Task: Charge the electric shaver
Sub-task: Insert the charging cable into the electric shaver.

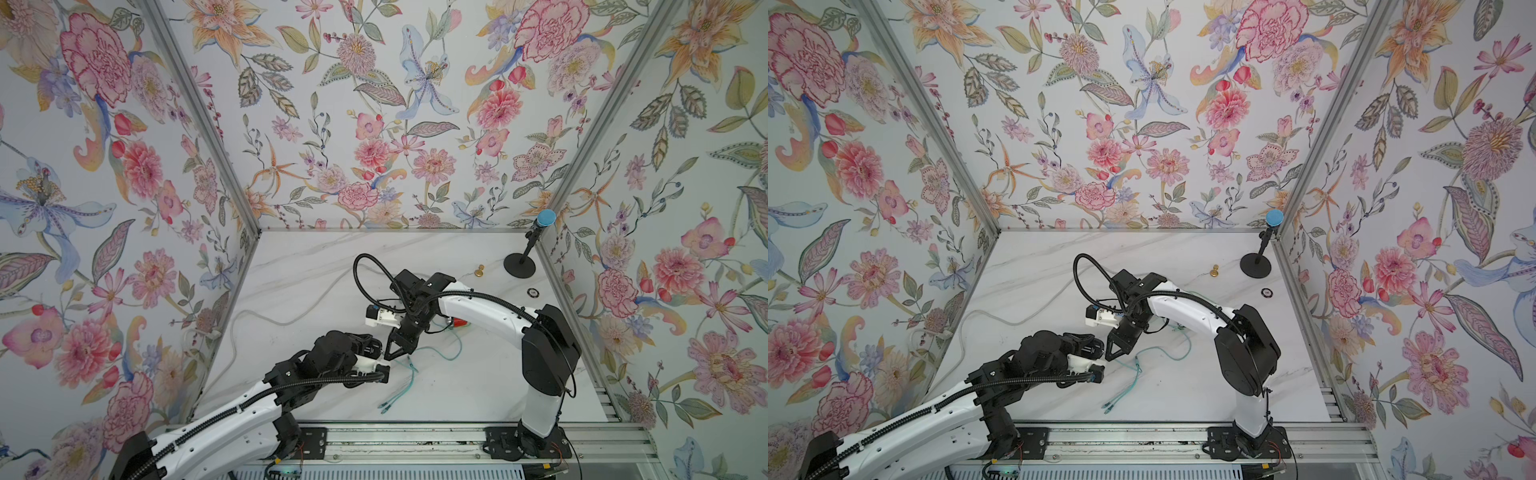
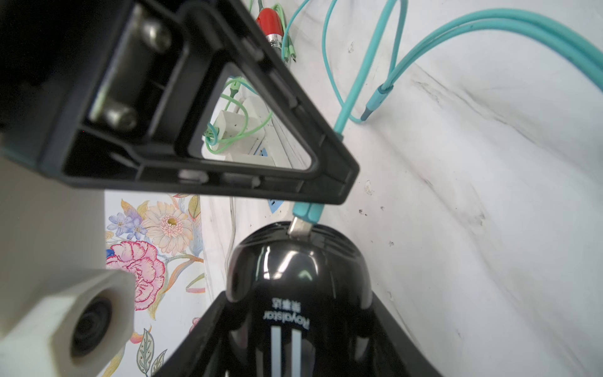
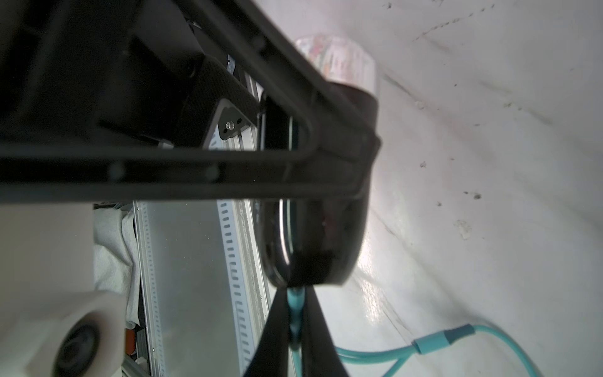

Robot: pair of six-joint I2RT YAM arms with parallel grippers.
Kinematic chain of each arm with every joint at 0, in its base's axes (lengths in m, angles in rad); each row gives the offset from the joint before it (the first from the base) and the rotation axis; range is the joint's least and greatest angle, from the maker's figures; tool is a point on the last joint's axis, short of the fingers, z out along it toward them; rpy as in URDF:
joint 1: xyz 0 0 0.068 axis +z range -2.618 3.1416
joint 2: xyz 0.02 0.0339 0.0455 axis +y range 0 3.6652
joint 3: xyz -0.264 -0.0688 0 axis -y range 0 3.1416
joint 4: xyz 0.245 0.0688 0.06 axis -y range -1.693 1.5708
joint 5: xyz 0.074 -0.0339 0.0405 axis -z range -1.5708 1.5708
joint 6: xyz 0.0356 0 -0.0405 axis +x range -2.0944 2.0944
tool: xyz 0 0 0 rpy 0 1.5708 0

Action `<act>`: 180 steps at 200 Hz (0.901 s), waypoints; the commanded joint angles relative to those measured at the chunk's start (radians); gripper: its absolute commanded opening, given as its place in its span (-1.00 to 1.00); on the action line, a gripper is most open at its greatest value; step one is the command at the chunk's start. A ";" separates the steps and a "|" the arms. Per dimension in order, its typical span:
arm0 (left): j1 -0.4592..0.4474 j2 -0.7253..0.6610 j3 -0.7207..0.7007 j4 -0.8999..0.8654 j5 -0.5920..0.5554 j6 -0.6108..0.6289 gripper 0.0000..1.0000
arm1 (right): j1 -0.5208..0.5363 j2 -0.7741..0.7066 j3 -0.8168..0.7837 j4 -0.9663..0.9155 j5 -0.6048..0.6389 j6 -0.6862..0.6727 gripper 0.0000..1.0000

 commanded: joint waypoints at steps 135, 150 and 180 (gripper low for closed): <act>-0.124 0.037 0.037 0.103 0.096 0.033 -1.00 | -0.002 0.056 0.115 -0.051 0.010 -0.064 -1.00; -0.128 0.033 0.026 0.123 0.102 0.033 -1.00 | -0.002 0.061 0.126 -0.051 0.011 -0.075 -1.00; -0.136 0.033 0.020 0.149 0.128 0.007 -1.00 | -0.014 0.089 0.165 -0.050 0.004 -0.089 -1.00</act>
